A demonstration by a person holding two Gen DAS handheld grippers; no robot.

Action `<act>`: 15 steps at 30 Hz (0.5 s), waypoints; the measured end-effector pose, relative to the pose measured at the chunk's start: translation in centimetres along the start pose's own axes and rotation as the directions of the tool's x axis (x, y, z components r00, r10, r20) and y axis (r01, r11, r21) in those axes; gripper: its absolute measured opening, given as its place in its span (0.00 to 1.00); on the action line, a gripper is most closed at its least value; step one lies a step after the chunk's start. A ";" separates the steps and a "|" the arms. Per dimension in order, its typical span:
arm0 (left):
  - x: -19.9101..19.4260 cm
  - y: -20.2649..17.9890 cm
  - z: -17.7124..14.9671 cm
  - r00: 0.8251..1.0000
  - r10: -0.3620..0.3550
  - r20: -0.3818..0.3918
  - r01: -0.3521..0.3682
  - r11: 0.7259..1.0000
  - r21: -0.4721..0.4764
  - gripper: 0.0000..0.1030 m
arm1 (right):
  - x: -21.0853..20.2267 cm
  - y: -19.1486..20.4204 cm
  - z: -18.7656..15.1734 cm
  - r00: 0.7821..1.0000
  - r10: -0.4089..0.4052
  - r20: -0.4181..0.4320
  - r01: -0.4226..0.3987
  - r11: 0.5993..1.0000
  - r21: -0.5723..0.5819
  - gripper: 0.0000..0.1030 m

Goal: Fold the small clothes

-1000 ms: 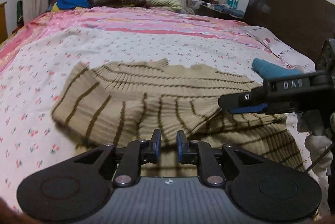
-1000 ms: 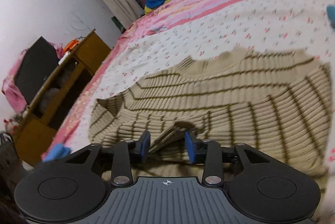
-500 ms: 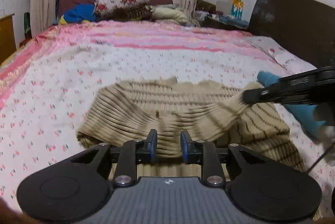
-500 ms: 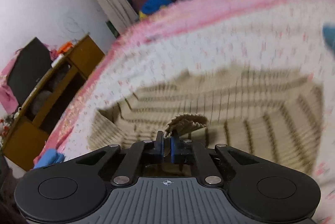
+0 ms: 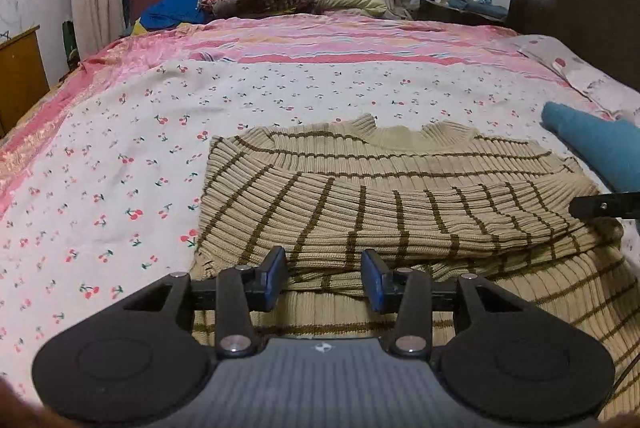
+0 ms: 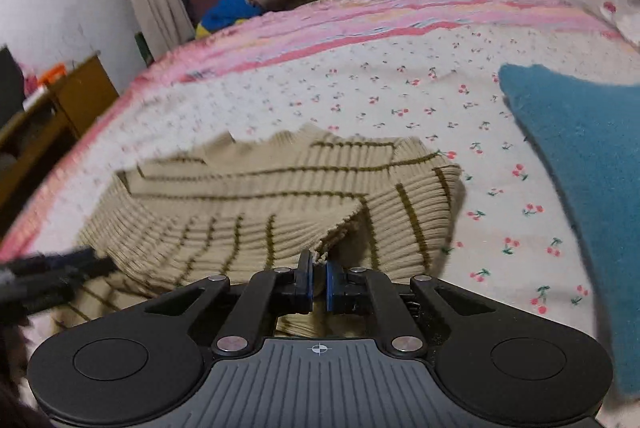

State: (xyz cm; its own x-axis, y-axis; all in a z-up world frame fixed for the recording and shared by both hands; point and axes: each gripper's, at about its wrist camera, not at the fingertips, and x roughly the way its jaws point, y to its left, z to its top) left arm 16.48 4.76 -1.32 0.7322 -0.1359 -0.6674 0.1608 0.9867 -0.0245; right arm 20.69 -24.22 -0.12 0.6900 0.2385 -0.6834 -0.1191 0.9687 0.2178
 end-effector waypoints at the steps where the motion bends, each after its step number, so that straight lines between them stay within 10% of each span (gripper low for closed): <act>1: -0.2 0.0 0.1 1.000 -0.006 0.000 0.006 1.000 -0.001 0.46 | 0.0 0.0 0.0 1.000 -0.003 0.001 0.003 1.000 -0.005 0.06; 15: -0.7 -0.5 0.3 1.000 0.009 -0.018 -0.008 1.000 0.017 0.47 | -0.8 1.3 -0.2 0.991 -0.134 0.005 0.133 0.980 -0.145 0.12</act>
State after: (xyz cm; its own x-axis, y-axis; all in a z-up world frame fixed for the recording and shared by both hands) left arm 16.11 4.35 -0.65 0.7213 -0.1257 -0.6812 0.1658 0.9861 -0.0064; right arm 19.82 -23.10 0.56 0.7033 0.1061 -0.7030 -0.1282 0.9915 0.0213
